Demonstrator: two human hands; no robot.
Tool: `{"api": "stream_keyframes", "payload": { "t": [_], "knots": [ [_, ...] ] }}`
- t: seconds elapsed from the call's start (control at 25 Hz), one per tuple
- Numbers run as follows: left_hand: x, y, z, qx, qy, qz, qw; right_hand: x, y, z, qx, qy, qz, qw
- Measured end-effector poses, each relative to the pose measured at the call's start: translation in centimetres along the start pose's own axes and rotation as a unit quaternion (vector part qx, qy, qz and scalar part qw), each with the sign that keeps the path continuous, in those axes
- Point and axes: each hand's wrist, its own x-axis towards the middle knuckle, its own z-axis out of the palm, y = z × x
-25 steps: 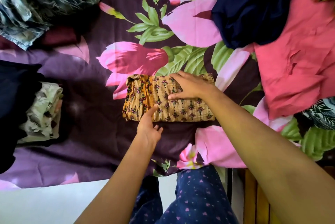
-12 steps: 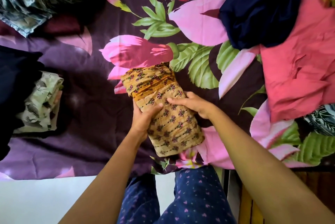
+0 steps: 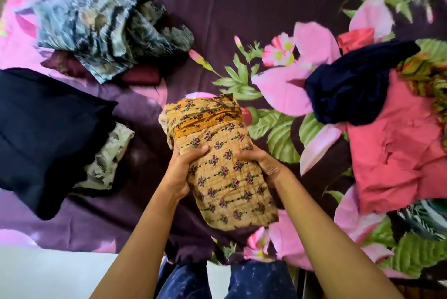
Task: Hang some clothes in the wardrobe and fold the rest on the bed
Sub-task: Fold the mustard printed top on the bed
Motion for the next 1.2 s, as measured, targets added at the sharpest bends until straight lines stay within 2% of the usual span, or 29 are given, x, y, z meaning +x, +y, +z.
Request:
{"api": "stream_keyframes", "payload": {
  "t": [0.12, 0.28, 0.52, 0.76, 0.84, 0.88, 0.96, 1.0, 1.08, 1.12, 1.2],
  "knots": [
    [0.0, 5.2, -1.0, -0.001, 0.039, 0.027, 0.999, 2.3, -3.6, 3.5, -0.066, 0.026, -0.006, 0.997],
    [1.2, 11.6, -2.8, -0.004, 0.1, 0.067, 0.993, 5.5, -9.5, 8.1, -0.087, 0.049, -0.033, 0.994],
    [6.0, 22.3, -4.7, -0.067, 0.124, 0.186, 0.972, 12.9, -21.9, 14.6, -0.164, -0.01, -0.086, 0.983],
    [14.3, 32.7, -8.1, -0.147, 0.117, 0.289, 0.938, 24.0, -34.0, 21.6, -0.324, -0.033, -0.181, 0.928],
    [17.2, 33.8, -9.9, -0.163, 0.158, 0.299, 0.927, 28.4, -36.0, 23.3, -0.407, -0.015, -0.23, 0.884],
    [18.7, 33.4, -10.8, -0.169, 0.204, 0.275, 0.924, 30.5, -36.1, 23.7, -0.478, 0.007, -0.248, 0.843],
    [21.6, 31.0, -12.8, -0.193, 0.318, 0.167, 0.913, 34.3, -34.0, 24.0, -0.634, 0.0, -0.242, 0.735],
    [22.6, 29.5, -13.5, -0.214, 0.355, 0.104, 0.904, 35.6, -32.0, 23.7, -0.703, -0.032, -0.216, 0.677],
    [24.3, 27.4, -14.7, -0.239, 0.394, 0.035, 0.887, 37.3, -27.9, 23.1, -0.804, -0.061, -0.165, 0.568],
    [24.7, 26.9, -15.0, -0.227, 0.405, 0.025, 0.885, 37.5, -26.7, 22.8, -0.826, -0.044, -0.16, 0.539],
    [25.0, 26.3, -15.2, -0.189, 0.421, 0.032, 0.887, 37.4, -25.7, 21.9, -0.827, -0.022, -0.183, 0.531]
  ]
}}
